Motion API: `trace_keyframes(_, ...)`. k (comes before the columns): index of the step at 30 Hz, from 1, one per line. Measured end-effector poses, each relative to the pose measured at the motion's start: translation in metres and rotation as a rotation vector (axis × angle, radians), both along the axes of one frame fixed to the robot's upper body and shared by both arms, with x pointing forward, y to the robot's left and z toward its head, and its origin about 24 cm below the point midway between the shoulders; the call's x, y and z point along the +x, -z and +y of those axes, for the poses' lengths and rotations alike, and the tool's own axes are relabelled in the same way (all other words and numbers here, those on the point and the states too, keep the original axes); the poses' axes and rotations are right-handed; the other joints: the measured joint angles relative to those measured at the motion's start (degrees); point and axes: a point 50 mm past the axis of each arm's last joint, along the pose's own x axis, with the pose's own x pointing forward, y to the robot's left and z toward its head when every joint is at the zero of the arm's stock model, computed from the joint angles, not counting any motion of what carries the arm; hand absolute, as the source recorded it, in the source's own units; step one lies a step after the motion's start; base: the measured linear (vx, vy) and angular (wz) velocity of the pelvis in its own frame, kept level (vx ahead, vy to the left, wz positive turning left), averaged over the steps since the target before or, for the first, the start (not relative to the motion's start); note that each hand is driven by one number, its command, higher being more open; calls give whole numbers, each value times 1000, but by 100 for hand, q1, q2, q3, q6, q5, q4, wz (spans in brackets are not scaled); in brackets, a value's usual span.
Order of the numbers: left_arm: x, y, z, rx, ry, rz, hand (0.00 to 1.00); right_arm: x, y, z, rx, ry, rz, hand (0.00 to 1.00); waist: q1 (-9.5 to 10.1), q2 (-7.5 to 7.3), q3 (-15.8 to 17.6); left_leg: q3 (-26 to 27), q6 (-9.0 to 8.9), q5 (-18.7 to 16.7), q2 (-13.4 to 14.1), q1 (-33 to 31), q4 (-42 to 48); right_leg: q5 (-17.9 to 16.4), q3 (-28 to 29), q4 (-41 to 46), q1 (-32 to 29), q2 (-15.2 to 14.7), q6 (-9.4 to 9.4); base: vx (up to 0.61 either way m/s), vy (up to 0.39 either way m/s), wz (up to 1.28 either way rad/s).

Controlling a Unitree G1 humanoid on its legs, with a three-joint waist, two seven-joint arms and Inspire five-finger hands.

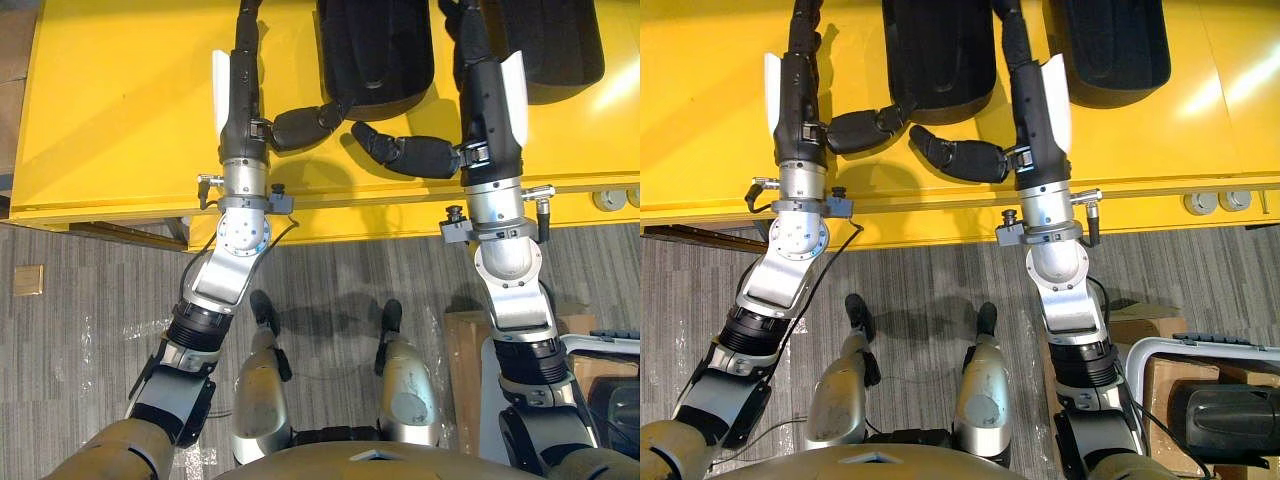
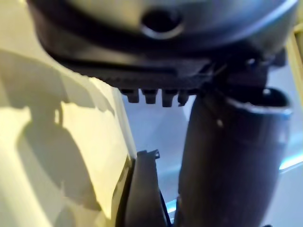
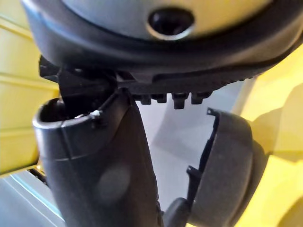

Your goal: Walk over and take three plastic housings, then place them on the shelf

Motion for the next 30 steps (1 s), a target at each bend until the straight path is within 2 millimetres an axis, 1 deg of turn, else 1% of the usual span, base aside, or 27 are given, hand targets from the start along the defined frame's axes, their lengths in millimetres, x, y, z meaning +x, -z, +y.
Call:
trace_keyframes(4,-4,-7,7,-83,-39,-71,100,10,11,-5,-44,65,77,100,9,-12,-7,-59,3,22,0,-33,1,0,-49,7,9,0,0,0,0,6)
trace_keyframes(8,-12,-18,14,-139,-53,-163,100,11,13,-5,-67,88,78,100,22,-51,-29,-76,4,32,0,-33,1,-1,-59,20,15,0,-2,0,0,1)
trace_keyframes(10,-25,-30,12,-165,-16,-264,100,12,15,-6,-66,93,89,100,37,-129,-74,-87,3,33,0,-33,0,-6,-69,23,22,0,-9,0,0,0)
trace_keyframes(12,-35,-39,10,-179,19,-341,100,14,16,-7,-61,106,104,100,44,-167,-96,-95,3,32,0,-34,0,-24,-77,23,29,0,-40,0,0,0)
trace_keyframes(16,-51,-50,10,-211,54,-442,100,16,19,-11,-59,169,93,100,54,-175,-110,-108,3,35,1,-34,-3,-24,-90,23,37,-1,-40,-4,-8,0)
trace_keyframes(18,-52,-46,13,-215,45,-437,100,18,22,-13,-72,211,87,100,50,-166,-137,-109,2,35,1,-38,-3,-24,-91,20,36,-1,-40,0,0,0)
trace_keyframes(23,-51,-21,19,-231,18,-333,100,18,22,-18,-41,292,39,100,71,-152,-148,-144,-1,37,1,-69,-2,-24,-130,4,37,-1,-39,4,-27,2)
trace_keyframes(27,-51,-13,20,-240,46,-284,100,17,23,-24,-19,352,-16,100,156,-135,-157,-189,-6,43,-1,-99,-1,-23,-175,0,40,-1,-38,3,-35,5)
trace_keyframes(30,-51,-8,20,-233,58,-257,100,12,16,-26,30,352,-113,100,174,-102,-174,-260,-6,64,-5,-157,0,-23,-245,0,40,-1,-37,-2,-34,11)
